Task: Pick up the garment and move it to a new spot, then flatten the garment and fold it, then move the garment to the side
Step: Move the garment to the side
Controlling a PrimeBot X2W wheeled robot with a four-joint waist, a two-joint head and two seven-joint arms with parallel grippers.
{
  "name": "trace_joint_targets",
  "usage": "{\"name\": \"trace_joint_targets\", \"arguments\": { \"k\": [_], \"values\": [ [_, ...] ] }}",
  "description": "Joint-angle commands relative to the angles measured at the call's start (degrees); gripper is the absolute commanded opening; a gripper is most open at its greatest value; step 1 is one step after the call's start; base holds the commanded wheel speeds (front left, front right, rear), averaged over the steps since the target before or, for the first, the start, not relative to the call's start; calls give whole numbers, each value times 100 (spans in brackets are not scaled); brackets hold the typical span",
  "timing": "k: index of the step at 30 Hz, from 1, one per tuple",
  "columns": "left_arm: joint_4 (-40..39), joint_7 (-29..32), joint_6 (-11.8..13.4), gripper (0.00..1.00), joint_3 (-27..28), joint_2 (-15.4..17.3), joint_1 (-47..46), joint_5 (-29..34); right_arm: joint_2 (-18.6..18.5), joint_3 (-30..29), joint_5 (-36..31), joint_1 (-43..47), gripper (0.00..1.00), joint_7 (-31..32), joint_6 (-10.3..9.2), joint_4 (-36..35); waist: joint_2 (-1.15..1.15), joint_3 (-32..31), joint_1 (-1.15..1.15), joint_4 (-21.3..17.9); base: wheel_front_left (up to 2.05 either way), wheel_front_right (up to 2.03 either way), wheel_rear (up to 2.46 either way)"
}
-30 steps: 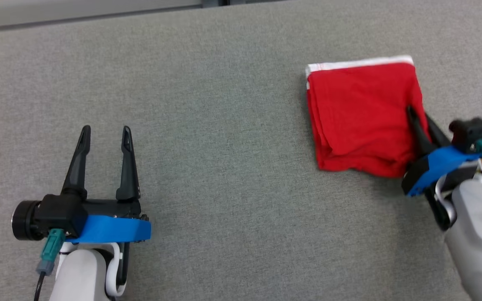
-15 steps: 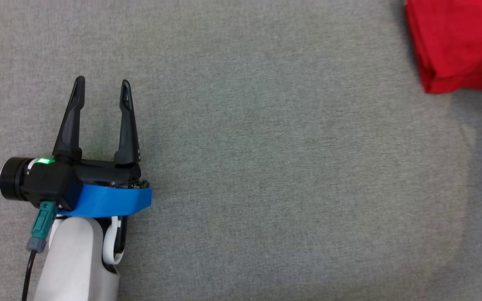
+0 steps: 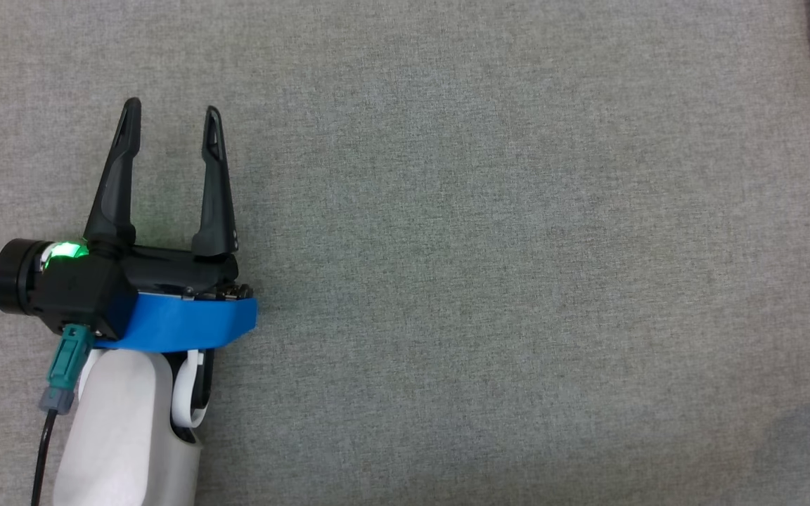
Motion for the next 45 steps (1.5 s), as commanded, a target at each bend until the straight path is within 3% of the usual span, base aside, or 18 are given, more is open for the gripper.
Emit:
{"name": "trace_joint_targets", "arguments": {
  "k": [1, 9, 16, 33, 45],
  "values": [
    [-11, -16, 28, 100, 15, 31, -84, 1, 67, -46, 0, -119, 100, -52, -1, 62, 0, -23, -1, -8, 0, 0, 0],
    [113, -16, 48, 100, 45, 11, 79, -55, 290, -104, -176, -21, 100, -384, -1, 146, 0, -413, -1, -13, 0, 0, 0],
    [279, -16, 128, 100, 182, -58, 538, -221, 865, -178, -38, 395, 100, -928, -1, -218, 0, -1213, -1, 46, 0, 0, 0],
    [597, -16, 202, 100, 399, -137, 1698, -398, 2308, 502, 728, 2367, 100, -1139, -1, -1714, 0, -2801, -1, 485, 0, 0, 0],
    [742, -16, 212, 100, 380, -148, 2065, -442, 2772, 95, 870, 3932, 100, -1032, 0, -2630, 0, -3409, -1, 553, 0, 0, 0]
  ]
}}
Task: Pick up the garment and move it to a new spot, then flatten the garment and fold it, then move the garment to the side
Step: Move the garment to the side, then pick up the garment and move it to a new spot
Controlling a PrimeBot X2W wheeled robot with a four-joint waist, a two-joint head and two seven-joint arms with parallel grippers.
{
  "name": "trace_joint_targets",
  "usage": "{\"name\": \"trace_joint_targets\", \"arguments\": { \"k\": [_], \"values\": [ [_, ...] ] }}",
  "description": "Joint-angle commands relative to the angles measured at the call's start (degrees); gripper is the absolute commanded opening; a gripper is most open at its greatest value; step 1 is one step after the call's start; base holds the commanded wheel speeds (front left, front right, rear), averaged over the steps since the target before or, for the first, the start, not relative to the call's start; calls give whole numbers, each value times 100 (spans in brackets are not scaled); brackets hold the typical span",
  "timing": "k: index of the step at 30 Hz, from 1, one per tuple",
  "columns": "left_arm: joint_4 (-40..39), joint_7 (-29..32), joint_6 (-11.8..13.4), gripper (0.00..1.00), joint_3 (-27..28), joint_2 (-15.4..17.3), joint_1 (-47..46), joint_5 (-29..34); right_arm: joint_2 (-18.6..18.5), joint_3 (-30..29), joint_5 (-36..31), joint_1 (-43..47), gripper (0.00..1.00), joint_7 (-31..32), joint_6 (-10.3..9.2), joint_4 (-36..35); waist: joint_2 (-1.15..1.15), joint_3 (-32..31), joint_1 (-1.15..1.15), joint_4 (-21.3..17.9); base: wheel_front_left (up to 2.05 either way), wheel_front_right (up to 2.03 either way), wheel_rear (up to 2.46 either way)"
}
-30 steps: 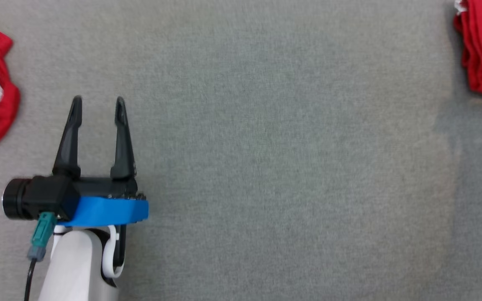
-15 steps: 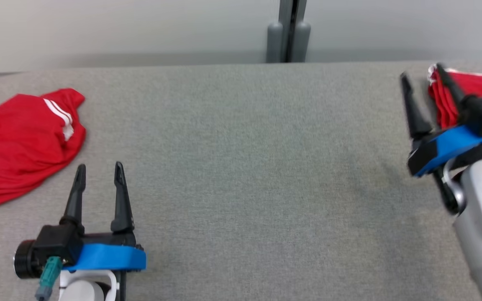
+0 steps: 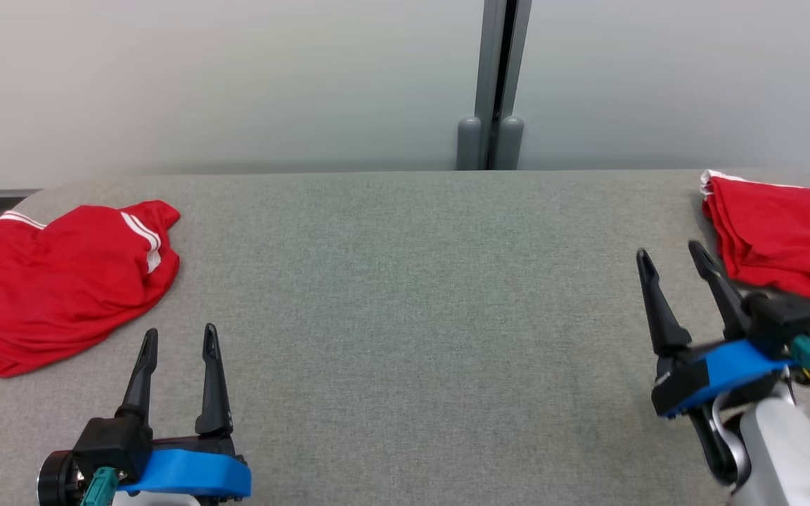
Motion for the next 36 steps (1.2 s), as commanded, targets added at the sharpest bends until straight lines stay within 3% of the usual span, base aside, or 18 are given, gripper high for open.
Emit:
{"name": "trace_joint_targets", "arguments": {
  "k": [1, 18, 36],
  "values": [
    [5, -16, 22, 100, 5, 8, 49, -17, 63, -89, 7, 258, 100, 44, 0, -149, 0, -51, 1, -34, 0, 0, 0],
    [-9, -6, 76, 100, -47, 66, 127, -60, 762, -849, -390, 1875, 100, 624, 1, -1938, 0, -110, 1, -88, 0, 0, 0],
    [2, 1, 137, 100, -110, 153, 23, -112, 865, -1009, -481, 2008, 100, 765, 1, -2125, 0, -57, 1, 56, 0, 0, 0]
  ]
}}
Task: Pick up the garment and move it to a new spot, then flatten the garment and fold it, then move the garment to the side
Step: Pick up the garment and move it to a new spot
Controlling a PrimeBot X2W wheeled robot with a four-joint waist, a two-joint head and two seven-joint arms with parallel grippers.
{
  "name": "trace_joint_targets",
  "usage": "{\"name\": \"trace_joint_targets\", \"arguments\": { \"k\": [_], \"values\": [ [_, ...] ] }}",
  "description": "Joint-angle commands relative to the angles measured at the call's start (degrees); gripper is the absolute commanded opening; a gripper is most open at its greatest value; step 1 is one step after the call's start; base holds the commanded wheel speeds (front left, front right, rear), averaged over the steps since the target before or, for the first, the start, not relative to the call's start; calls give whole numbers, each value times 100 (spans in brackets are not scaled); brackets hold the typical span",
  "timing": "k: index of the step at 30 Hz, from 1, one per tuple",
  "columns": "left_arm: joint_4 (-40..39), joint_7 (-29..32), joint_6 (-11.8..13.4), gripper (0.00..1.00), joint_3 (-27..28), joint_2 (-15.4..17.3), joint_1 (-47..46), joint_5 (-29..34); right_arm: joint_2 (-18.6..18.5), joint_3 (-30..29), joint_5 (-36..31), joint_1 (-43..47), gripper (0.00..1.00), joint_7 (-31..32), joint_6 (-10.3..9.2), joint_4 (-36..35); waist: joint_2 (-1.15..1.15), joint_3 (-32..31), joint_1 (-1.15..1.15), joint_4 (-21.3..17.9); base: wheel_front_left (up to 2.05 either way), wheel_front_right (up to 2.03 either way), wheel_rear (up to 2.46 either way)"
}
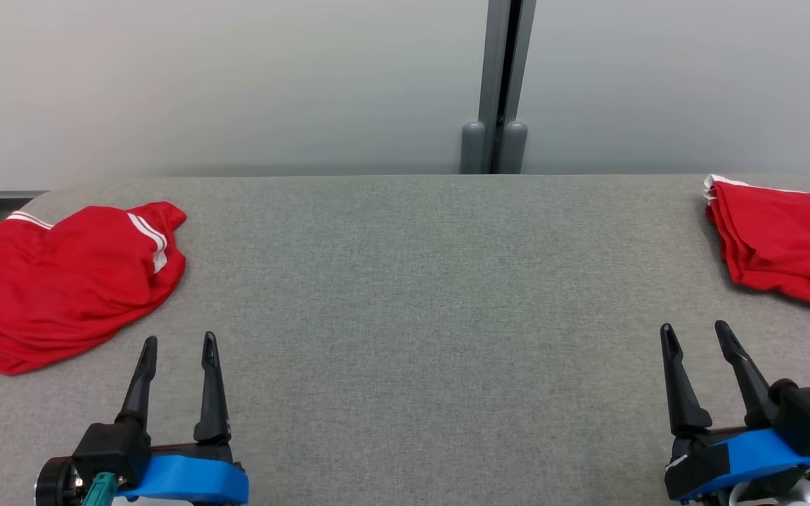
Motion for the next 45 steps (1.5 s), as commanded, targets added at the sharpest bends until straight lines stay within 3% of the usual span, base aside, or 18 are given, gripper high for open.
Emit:
{"name": "trace_joint_targets", "arguments": {
  "k": [1, 9, 33, 45],
  "values": [
    [-18, -8, 40, 100, 19, 51, -95, -41, 22, 19, -5, 29, 100, 10, 1, -8, 0, 26, 0, 35, 0, 0, 0],
    [-70, 1, 105, 100, 95, 123, -131, -77, 22, 134, 1, -93, 100, -5, 1, 40, 0, 106, 0, 322, 0, 0, 0],
    [-255, -24, 338, 100, 347, 119, -37, -295, -28, 133, -120, -548, 100, 39, 1, 200, 0, 543, 0, 2190, 0, 0, 0],
    [-234, -28, 268, 100, 370, 134, -275, -321, -77, 177, -122, -631, 100, 70, 1, 232, 0, 668, 0, 2190, 0, 0, 0]
  ]
}}
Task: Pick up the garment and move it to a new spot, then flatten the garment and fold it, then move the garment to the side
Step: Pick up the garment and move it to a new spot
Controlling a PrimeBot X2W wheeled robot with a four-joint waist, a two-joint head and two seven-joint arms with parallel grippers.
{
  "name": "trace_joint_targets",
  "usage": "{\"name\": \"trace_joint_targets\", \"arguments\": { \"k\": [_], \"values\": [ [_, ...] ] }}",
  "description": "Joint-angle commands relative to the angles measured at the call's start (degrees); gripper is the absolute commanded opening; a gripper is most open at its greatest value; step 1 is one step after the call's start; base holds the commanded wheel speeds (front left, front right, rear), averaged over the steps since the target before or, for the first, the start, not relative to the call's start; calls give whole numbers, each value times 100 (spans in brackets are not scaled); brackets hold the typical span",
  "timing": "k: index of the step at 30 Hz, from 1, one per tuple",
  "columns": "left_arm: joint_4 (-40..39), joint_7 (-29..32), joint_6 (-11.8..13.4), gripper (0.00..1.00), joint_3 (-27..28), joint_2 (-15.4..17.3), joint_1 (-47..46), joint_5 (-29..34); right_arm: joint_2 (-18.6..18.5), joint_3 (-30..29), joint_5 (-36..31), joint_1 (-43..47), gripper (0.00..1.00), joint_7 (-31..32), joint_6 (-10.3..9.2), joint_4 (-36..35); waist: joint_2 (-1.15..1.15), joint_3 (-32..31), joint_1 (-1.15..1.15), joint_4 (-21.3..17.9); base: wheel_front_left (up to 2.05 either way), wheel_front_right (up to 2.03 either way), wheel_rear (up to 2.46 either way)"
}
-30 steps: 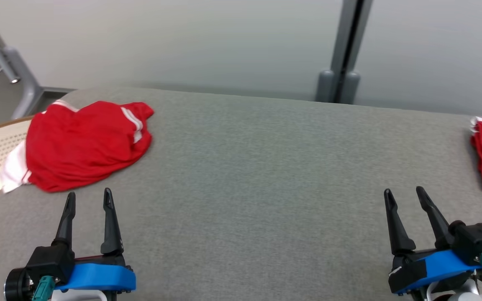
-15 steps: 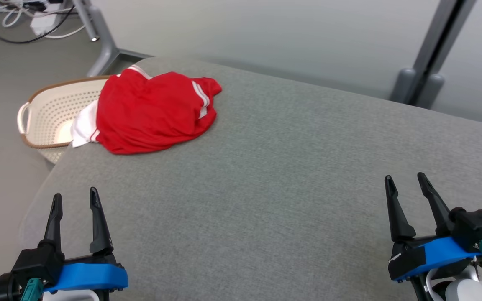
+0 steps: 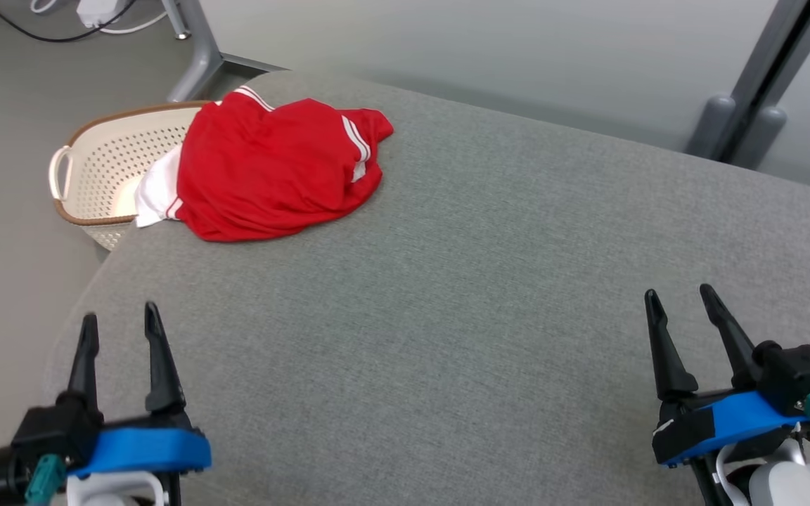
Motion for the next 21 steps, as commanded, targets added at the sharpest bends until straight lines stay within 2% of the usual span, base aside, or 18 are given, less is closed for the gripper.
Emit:
{"name": "trace_joint_targets", "arguments": {
  "k": [1, 10, 17, 21],
  "values": [
    [8, -26, -40, 100, 6, 42, -239, -31, -47, -32, -21, -106, 100, 23, 1, -53, 0, 40, 0, -48, 0, 0, 0],
    [390, 141, -151, 100, 281, 442, -1798, -241, -202, -146, -177, -383, 100, 181, 1, -564, 0, 593, 0, -605, 0, 0, 0],
    [955, 383, -210, 100, 645, 1050, -3280, -432, -303, -169, -276, -645, 100, 431, 1, -1259, 0, 1384, 0, -1274, 0, 0, 0],
    [1617, 551, -317, 100, 769, 1465, -4178, -543, -326, -334, -342, -710, 100, 549, 1, -1736, 0, 1999, 0, -1680, 0, 0, 0]
  ]
}}
